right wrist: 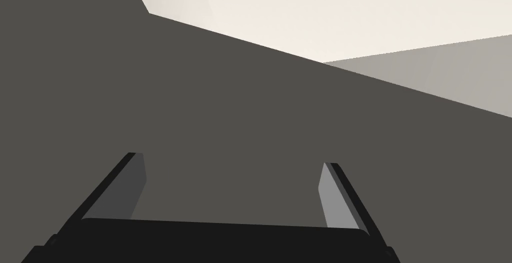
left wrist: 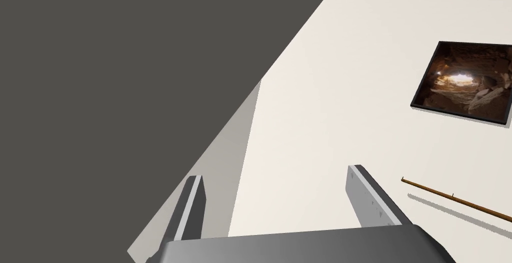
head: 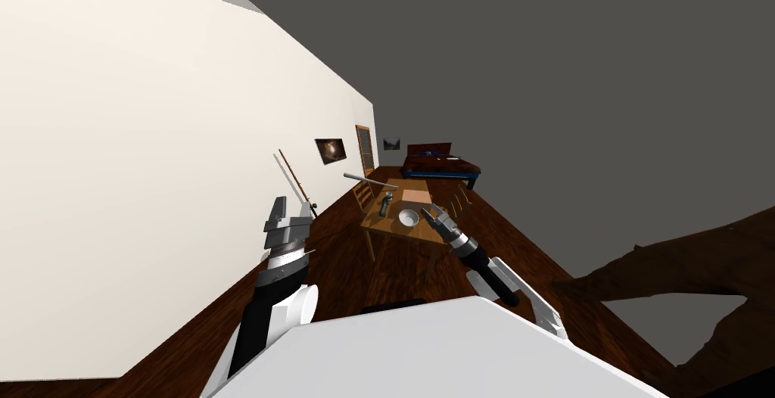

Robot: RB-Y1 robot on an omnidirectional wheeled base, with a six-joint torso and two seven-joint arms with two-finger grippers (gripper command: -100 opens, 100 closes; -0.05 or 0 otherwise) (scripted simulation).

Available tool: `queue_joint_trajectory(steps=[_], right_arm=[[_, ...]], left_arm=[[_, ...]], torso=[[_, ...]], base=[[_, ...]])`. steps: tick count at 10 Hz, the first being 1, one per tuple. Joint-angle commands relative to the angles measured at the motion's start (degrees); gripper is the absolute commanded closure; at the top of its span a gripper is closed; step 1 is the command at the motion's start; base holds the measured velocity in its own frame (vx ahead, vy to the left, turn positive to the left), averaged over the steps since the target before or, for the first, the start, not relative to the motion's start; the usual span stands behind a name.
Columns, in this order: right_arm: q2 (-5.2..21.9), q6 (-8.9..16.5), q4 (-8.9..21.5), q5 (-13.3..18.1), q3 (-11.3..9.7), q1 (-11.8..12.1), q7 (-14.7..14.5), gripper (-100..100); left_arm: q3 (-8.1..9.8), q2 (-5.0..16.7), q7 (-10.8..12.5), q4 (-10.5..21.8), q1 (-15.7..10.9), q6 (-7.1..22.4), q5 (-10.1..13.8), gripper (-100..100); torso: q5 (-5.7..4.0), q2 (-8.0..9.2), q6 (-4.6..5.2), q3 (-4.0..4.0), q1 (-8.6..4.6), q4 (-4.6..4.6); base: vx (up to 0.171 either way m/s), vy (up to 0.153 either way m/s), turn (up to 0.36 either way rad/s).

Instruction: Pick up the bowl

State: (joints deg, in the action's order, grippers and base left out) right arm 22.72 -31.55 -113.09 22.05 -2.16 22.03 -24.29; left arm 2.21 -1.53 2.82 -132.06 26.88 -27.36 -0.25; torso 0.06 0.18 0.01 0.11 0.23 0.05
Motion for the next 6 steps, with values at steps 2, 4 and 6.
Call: queue_joint_trajectory(steps=[2, 4, 6], right_arm=[[1.62, -0.35, 3.21, 3.04, -1.08, -1.21, -3.59, -100], [3.35, -0.88, 6.06, 5.45, -1.6, -2.05, -6.3, -100], [5.05, -1.37, 9.01, 7.84, -2.1, -2.93, -9.01, -100]], left_arm=[[0.0, 0.0, 0.0, 0.0, 0.0, 0.0, 0.0, 0], [0.0, 0.0, 0.0, 0.0, 0.0, 0.0, 0.0, 0], [0.0, 0.0, 0.0, 0.0, 0.0, 0.0, 0.0, 0]], torso=[[0.0, 0.03, -0.01, 0.02, 0.02, 0.0], [0.01, -0.01, -0.01, -0.01, 0.09, 0.0], [0.01, -0.04, -0.02, -0.03, 0.07, -0.01]], base=[[-0.052, 0.071, 0.04], [-0.033, 0.086, 0.046], [-0.035, 0.084, 0.045]])
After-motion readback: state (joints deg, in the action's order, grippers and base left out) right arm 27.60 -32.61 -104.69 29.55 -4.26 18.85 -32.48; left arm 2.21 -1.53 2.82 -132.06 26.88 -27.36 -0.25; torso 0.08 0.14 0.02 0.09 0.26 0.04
